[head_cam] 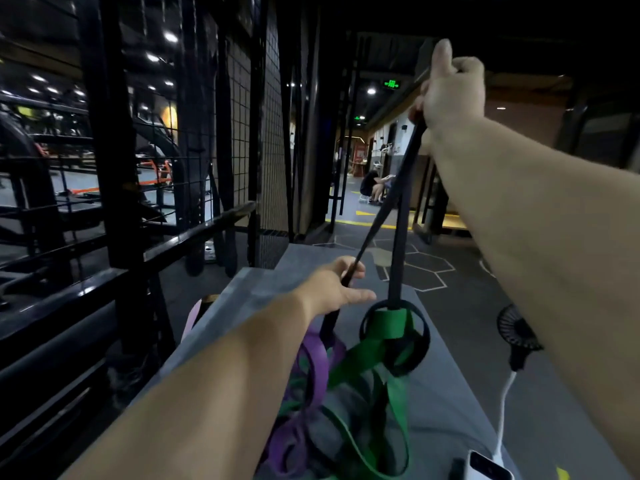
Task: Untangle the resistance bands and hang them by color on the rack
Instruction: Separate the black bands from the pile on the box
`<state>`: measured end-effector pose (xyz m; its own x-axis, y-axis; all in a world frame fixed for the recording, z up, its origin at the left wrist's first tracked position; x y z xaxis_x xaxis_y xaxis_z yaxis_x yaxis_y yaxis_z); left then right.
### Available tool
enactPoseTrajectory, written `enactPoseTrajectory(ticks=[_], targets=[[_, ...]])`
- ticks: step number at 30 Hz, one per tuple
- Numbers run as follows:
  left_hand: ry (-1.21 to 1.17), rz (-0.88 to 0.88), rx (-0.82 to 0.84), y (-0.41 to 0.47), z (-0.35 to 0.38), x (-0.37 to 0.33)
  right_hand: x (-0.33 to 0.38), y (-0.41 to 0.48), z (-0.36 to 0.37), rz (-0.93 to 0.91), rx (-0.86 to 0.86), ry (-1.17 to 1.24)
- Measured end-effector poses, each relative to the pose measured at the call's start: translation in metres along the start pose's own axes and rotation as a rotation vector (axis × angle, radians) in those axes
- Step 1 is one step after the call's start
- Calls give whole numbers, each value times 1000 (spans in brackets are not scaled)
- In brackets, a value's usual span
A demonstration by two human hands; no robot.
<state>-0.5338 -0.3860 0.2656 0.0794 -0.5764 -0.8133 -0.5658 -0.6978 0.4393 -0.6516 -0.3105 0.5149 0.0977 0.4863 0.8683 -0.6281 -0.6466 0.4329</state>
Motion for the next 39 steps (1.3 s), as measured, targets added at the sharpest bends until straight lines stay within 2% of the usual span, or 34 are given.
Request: enactPoseTrajectory(ticks=[3, 6, 9, 11, 13, 15, 17, 20, 23, 27, 30, 34, 37, 39], targets=[[-69, 9, 108, -1, 27, -7, -12, -10, 5, 79, 80, 15], [-212, -5, 72, 0, 49, -8, -24, -24, 14, 153, 160, 52], [-63, -16, 79, 3, 54, -3, -27, -27, 16, 167, 214, 100], [-82, -28, 82, 2, 52, -2, -24, -21, 8, 140, 193, 35], [-197, -73, 24, -1, 45, -1, -18, -15, -6, 49, 139, -154], [-196, -65, -44, 1, 25, 0, -16, -8, -22, -89, 99, -464], [-169, -18, -10, 5, 4, -5, -24, -8, -34, -156, 163, -821], [-186, -49, 148, 6, -20, -17, -59, -13, -49, -67, 397, -1275], [-229, -105, 282, 2, -30, -31, -92, -28, -63, 68, 574, -1440], [-280, -208, 281, -4, -37, -35, -129, -52, -65, 161, 684, -1492], [-265, -213, 224, -7, -31, -38, -148, -67, -57, 186, 695, -1498], [-229, -172, 94, -5, -22, -50, -163, -82, -47, 255, 685, -1273], [-134, -133, 42, -4, -22, -63, -173, -89, -45, 379, 659, -1130], [-69, -106, 11, -3, -23, -69, -174, -92, -45, 393, 652, -1052]])
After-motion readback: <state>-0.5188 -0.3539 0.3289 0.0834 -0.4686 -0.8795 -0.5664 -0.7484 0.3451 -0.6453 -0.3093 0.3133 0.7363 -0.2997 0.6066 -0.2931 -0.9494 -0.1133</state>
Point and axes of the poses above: each hand's wrist, its own y-axis towards the middle knuckle, its own z-axis out of the palm, x = y × z, the point moved 5 cm from there along y, towards the middle knuckle, and after that the axes turned 14 degrees about z, right-handed, at the moved point
